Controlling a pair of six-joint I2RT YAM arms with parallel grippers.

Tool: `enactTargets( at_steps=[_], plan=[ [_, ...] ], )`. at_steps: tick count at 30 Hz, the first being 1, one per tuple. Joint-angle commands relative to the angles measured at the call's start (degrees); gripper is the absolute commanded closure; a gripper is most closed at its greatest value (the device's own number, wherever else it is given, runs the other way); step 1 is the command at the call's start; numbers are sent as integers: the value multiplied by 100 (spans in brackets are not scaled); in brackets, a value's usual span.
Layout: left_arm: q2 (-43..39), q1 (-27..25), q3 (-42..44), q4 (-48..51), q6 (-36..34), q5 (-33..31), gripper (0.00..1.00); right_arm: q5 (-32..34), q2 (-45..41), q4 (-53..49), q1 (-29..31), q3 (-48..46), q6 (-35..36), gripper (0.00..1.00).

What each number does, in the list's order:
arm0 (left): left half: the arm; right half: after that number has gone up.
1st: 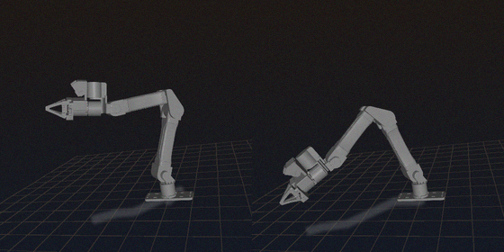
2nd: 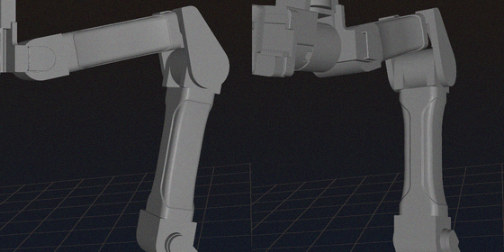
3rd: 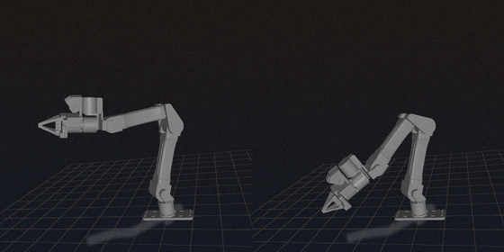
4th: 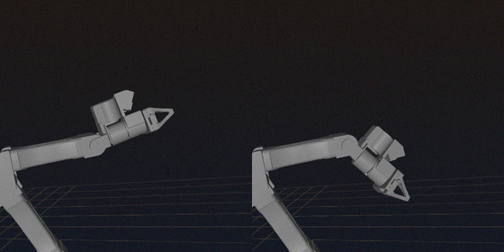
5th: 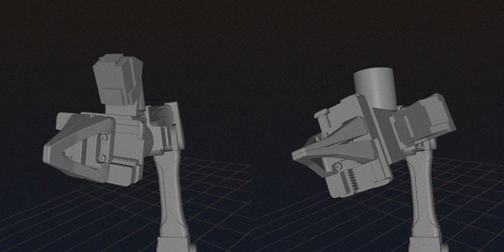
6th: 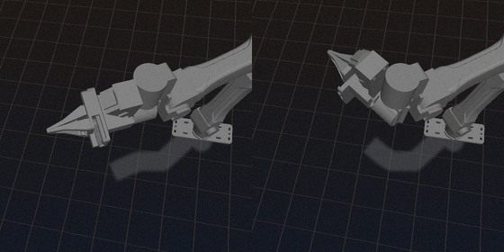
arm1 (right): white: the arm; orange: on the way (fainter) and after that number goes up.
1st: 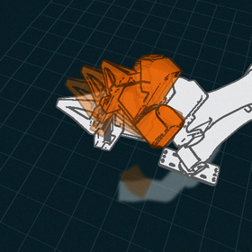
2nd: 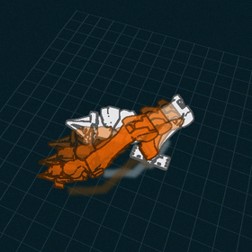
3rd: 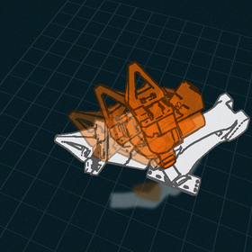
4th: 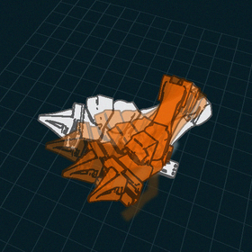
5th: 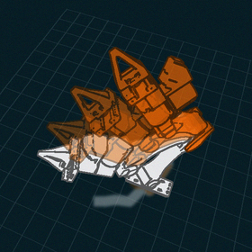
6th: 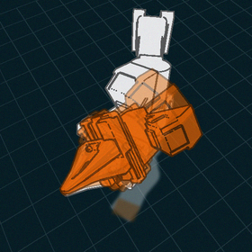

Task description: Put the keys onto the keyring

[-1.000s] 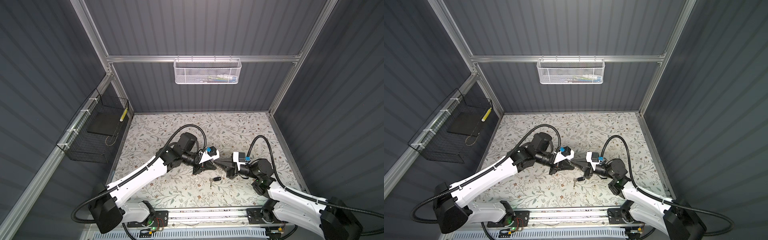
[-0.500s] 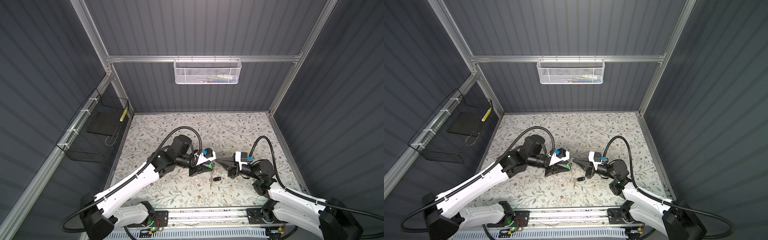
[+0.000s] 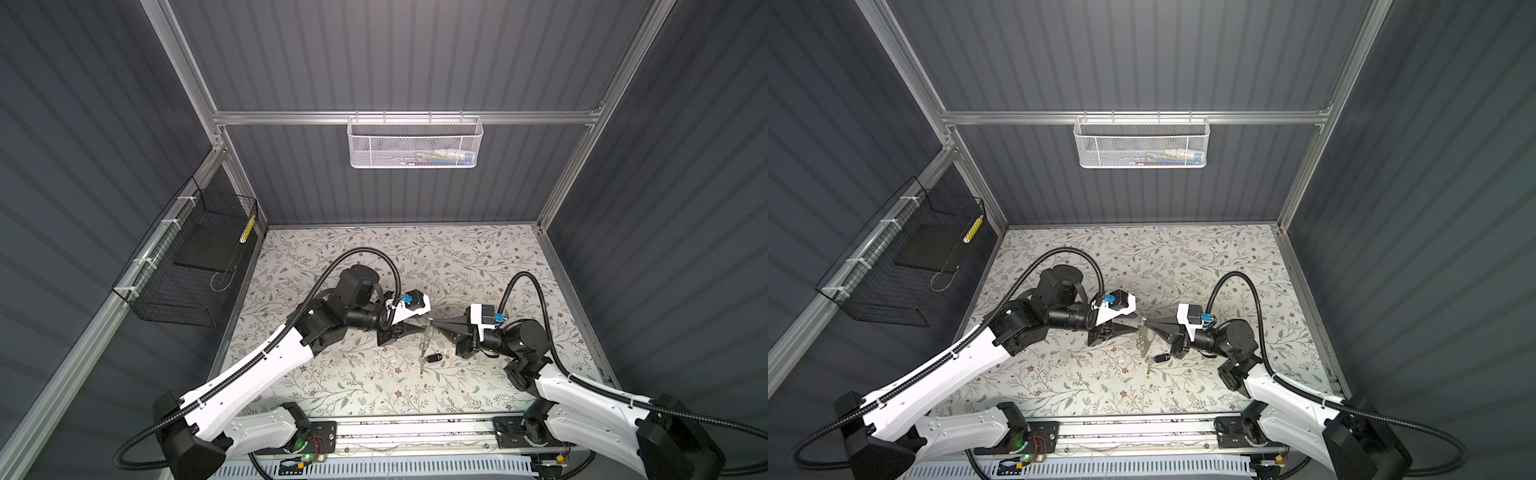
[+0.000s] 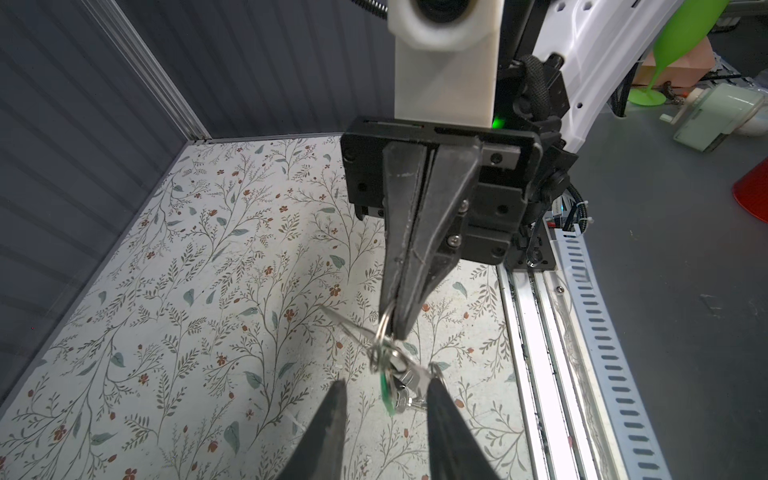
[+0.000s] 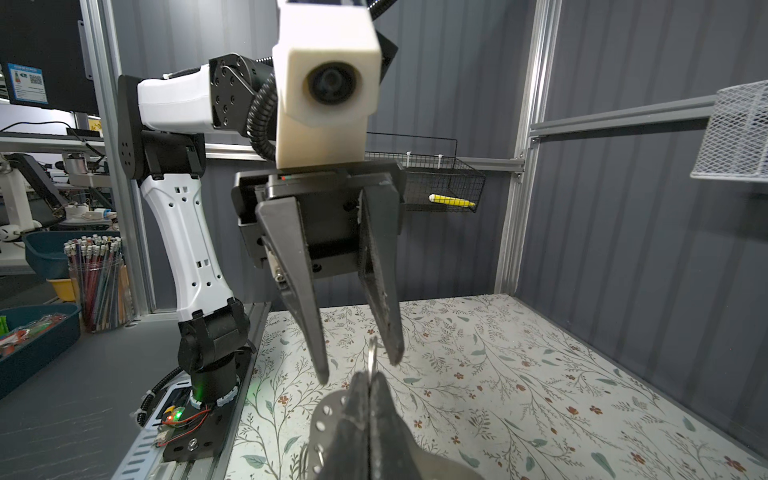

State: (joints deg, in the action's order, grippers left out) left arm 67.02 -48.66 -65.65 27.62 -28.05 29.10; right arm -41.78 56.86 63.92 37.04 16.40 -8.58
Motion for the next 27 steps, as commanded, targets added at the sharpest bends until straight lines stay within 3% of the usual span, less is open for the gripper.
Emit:
enactTargets(
  at_steps=[1, 13, 22, 23, 27],
  plan=[
    [46, -21, -229, -12, -113, 250, 68, -164, 9, 331, -30, 38, -72, 100],
    [-31, -23, -180, -93, -157, 306, 76, -369, 190, 479, -26, 95, -175, 100],
    [74, -23, -256, 15, -287, 483, 100, -389, 238, 516, -27, 125, -232, 100],
    [74, -25, -284, 52, -300, 486, 100, -327, 234, 466, -23, 117, -211, 98],
    [162, -22, -601, 576, -424, 280, 100, 478, -159, -216, -39, -5, 161, 69]
  ],
)
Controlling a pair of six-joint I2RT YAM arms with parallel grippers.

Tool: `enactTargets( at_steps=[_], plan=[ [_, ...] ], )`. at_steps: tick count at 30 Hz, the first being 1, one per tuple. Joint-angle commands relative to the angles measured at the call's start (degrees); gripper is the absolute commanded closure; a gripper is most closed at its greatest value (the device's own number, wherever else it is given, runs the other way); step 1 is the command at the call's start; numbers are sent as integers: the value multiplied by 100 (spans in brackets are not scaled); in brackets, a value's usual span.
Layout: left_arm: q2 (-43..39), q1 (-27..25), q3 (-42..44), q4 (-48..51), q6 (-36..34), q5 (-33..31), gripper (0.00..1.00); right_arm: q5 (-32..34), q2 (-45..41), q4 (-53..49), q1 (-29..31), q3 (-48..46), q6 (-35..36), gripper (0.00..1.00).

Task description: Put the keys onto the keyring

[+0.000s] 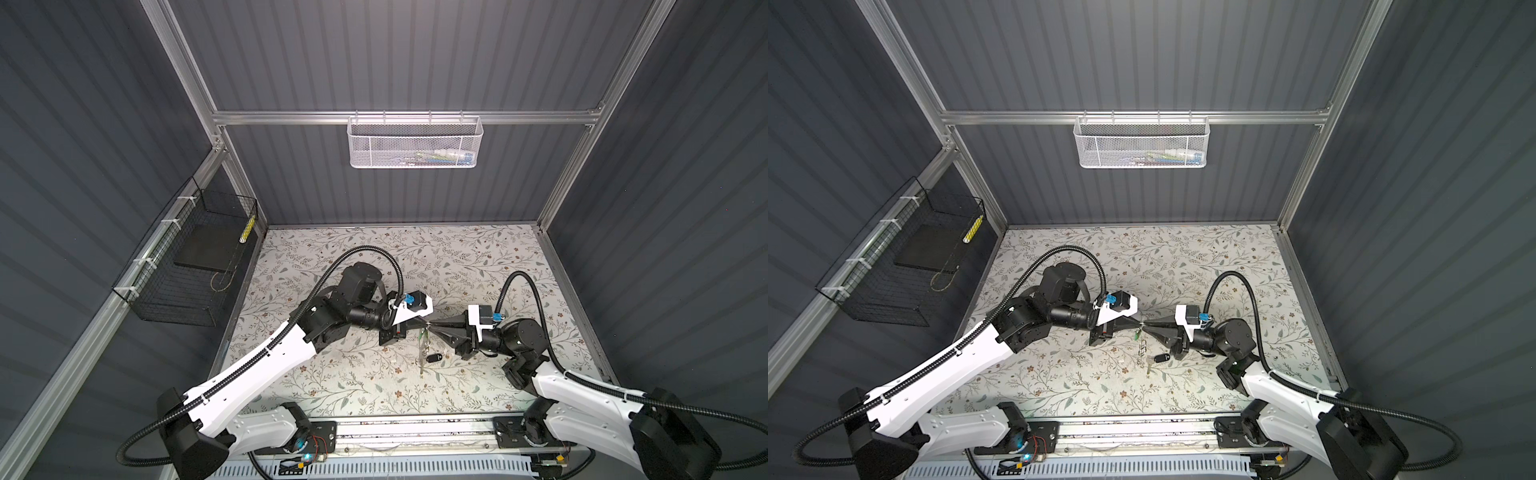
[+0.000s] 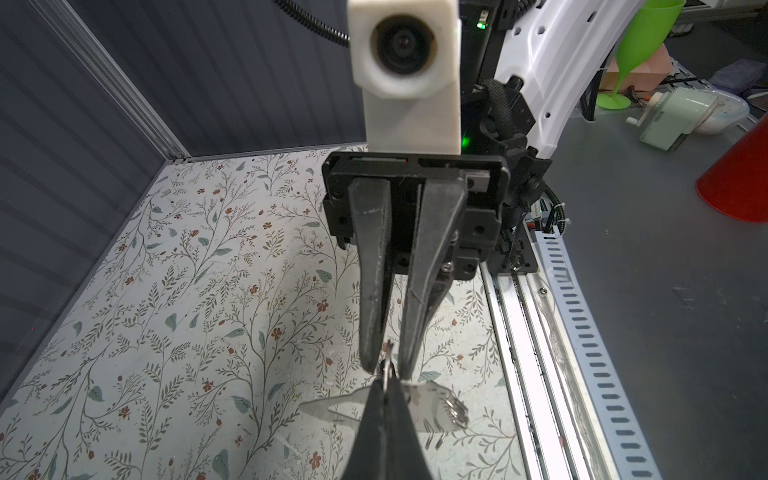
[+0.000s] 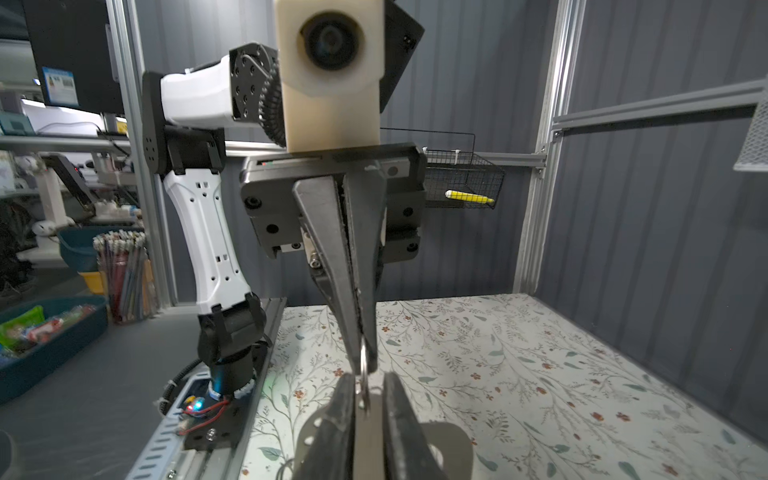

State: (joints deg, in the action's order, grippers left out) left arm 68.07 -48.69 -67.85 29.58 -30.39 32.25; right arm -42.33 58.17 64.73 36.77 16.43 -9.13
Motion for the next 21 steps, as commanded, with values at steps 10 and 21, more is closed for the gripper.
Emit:
enactTargets(
  at_steps=[10, 21],
  plan=[
    [963, -118, -1949, 2229, -532, -811, 100, 1234, -1449, -2936, -15, 354, 1228, 64],
    [1744, -575, -2988, 3308, -597, -1654, 100, 930, -1145, -2669, 57, 569, 1018, 71]
  ],
)
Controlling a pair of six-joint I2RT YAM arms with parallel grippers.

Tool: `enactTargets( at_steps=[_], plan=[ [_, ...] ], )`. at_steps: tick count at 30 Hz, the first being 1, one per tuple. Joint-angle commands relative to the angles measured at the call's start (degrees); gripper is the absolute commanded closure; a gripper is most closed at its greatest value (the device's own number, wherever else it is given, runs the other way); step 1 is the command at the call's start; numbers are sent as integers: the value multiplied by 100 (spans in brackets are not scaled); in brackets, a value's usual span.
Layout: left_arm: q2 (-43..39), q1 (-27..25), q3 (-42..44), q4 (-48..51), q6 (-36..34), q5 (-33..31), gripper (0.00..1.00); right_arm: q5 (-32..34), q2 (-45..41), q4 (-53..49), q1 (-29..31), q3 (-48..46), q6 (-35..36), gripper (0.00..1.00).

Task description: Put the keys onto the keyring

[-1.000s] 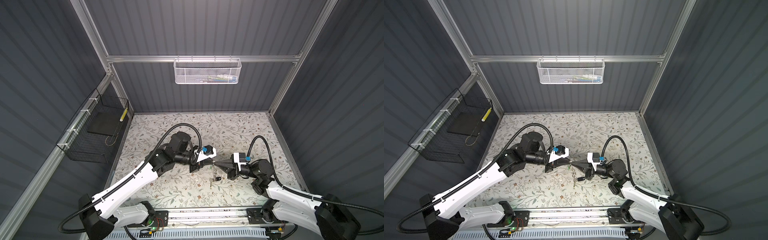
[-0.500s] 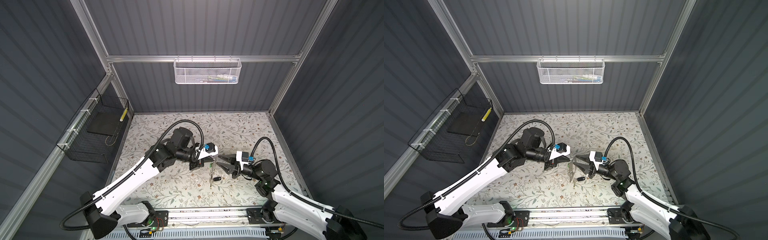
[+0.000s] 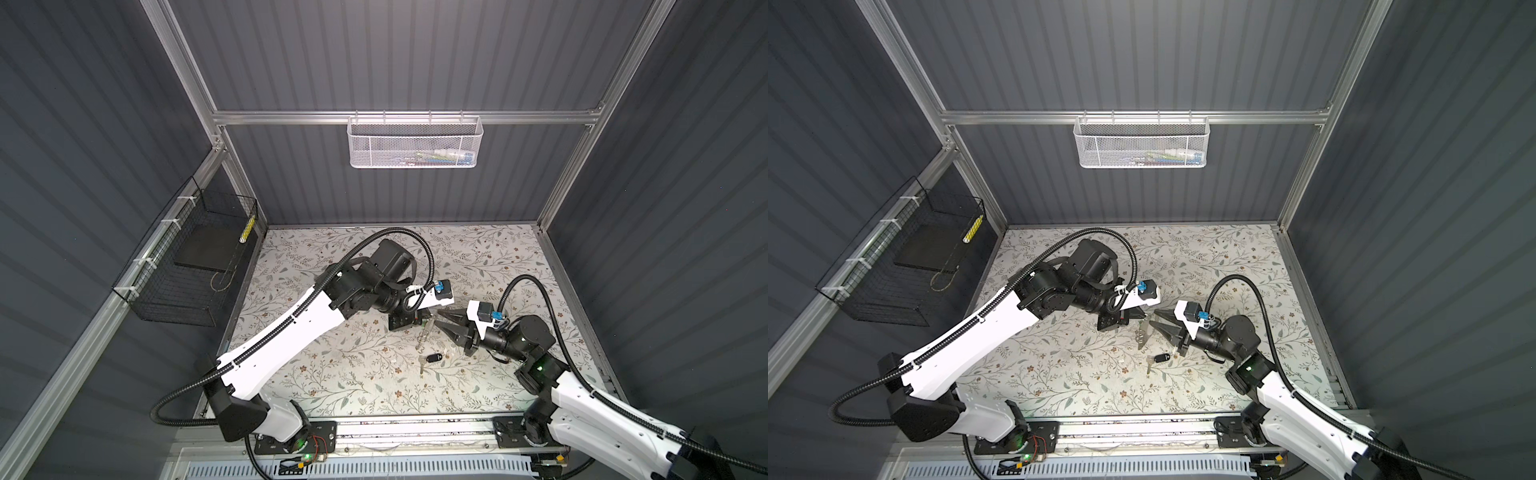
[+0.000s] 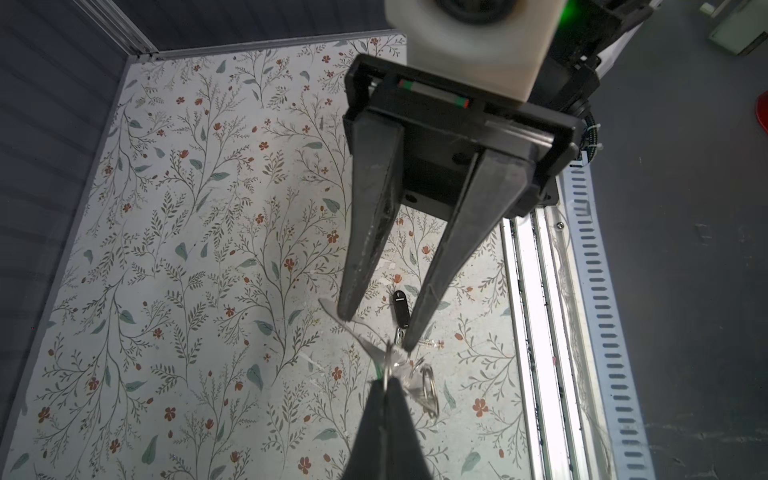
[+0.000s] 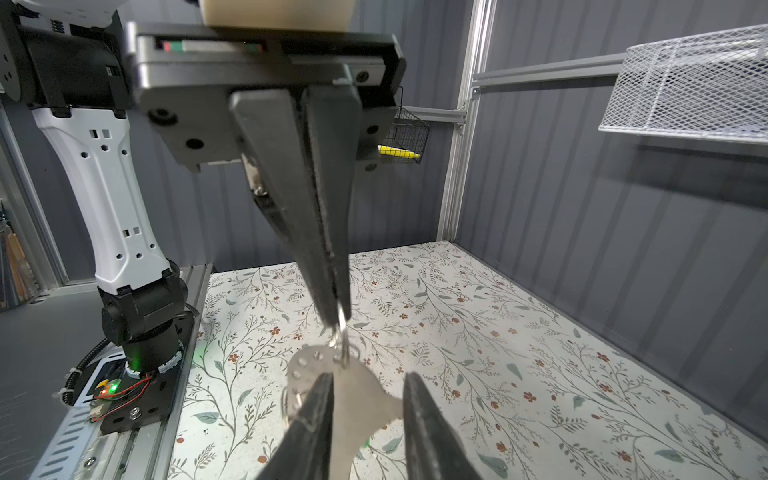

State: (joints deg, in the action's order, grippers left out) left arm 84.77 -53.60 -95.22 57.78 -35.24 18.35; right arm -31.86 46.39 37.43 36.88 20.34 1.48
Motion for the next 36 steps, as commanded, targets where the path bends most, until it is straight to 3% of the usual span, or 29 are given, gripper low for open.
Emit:
enactTargets(
  at_steps=[1, 13, 21, 22, 25, 28, 36],
  plan=[
    [105, -106, -278, 504, -106, -294, 100, -117, 58, 94, 64, 188, -42, 71],
    [282, -216, -475, 708, -167, -371, 100, -153, 168, 87, 157, 241, -25, 81],
    [367, -310, -436, 641, -145, -342, 100, -345, 273, 380, 168, 190, -112, 100],
    [334, -315, -398, 588, -103, -393, 98, -360, 267, 404, 162, 173, -119, 100],
    [-19, -310, 25, 79, 130, -651, 68, -288, 248, 649, 167, 47, -183, 100],
    [-602, -311, 748, -884, 464, -957, 57, -304, 272, 1030, 166, -96, -316, 100],
    [-1756, -302, 2453, -2509, 1270, -1056, 53, -485, 494, 1726, 163, -190, -601, 100]
  ],
)
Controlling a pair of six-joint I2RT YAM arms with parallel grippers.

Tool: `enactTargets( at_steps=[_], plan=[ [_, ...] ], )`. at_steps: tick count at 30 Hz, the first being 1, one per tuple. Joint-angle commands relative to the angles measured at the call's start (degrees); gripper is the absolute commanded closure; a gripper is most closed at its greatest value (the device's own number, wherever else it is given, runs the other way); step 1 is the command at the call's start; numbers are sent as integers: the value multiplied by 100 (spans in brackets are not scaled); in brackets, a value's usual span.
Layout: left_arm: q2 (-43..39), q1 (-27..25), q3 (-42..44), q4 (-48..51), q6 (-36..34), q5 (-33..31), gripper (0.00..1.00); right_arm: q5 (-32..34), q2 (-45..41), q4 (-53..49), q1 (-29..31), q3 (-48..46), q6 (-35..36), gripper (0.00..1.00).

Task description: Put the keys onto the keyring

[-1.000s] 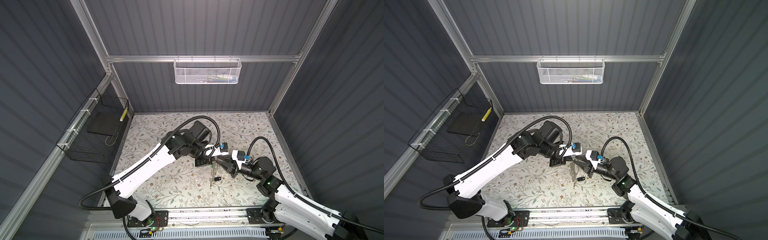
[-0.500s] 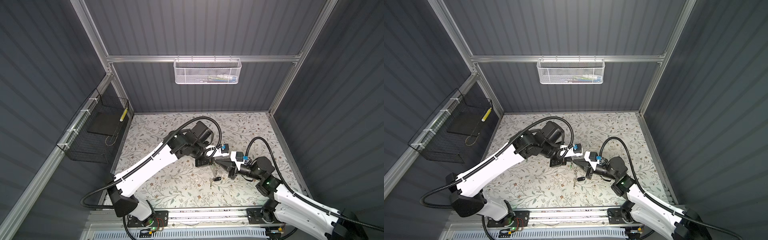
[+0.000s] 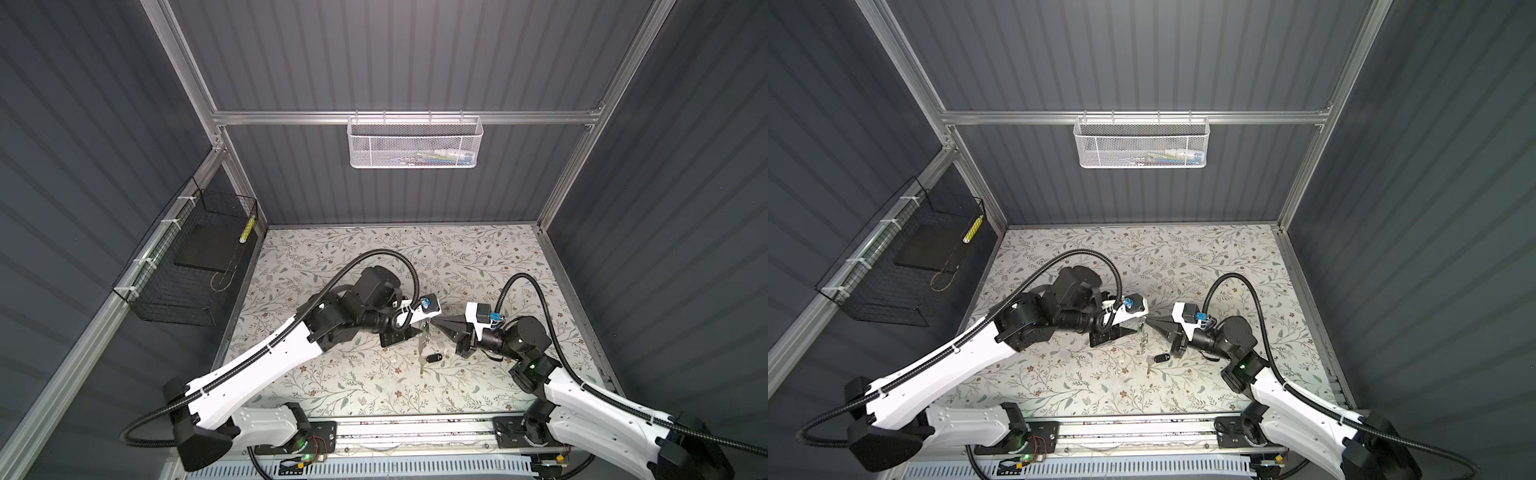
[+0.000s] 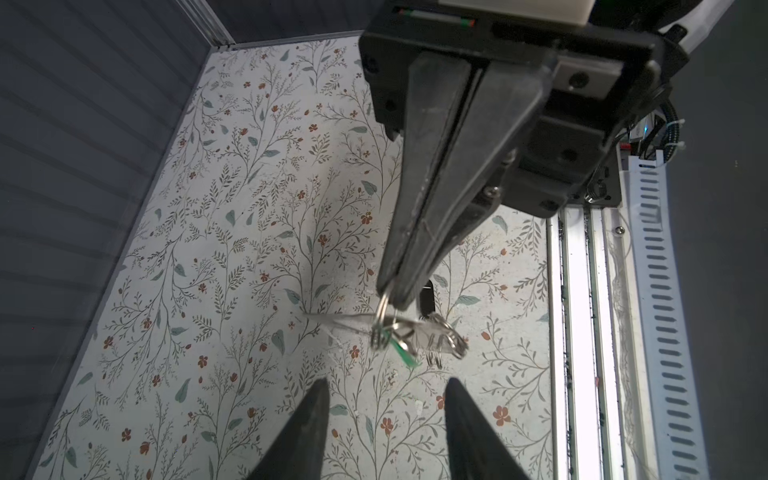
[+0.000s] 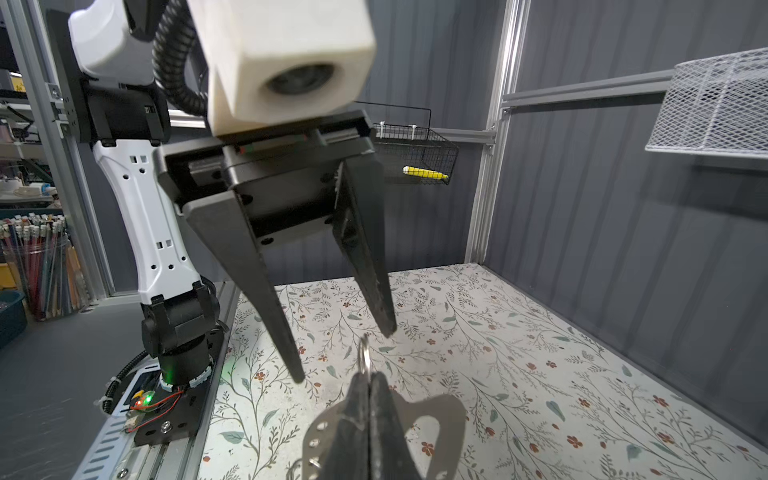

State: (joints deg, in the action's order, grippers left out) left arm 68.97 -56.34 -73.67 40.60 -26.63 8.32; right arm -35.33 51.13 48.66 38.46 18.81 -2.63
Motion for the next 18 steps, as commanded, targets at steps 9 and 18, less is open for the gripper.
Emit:
enactTargets(
  at_steps=[9, 18],
  plan=[
    [-229, -33, 915, -1273, 684, 349, 61, -219, 72, 884, 4, -74, -316, 100],
    [-158, -31, 1108, -1694, 726, 658, 65, -224, 63, 985, 11, -96, -365, 100]
  ],
)
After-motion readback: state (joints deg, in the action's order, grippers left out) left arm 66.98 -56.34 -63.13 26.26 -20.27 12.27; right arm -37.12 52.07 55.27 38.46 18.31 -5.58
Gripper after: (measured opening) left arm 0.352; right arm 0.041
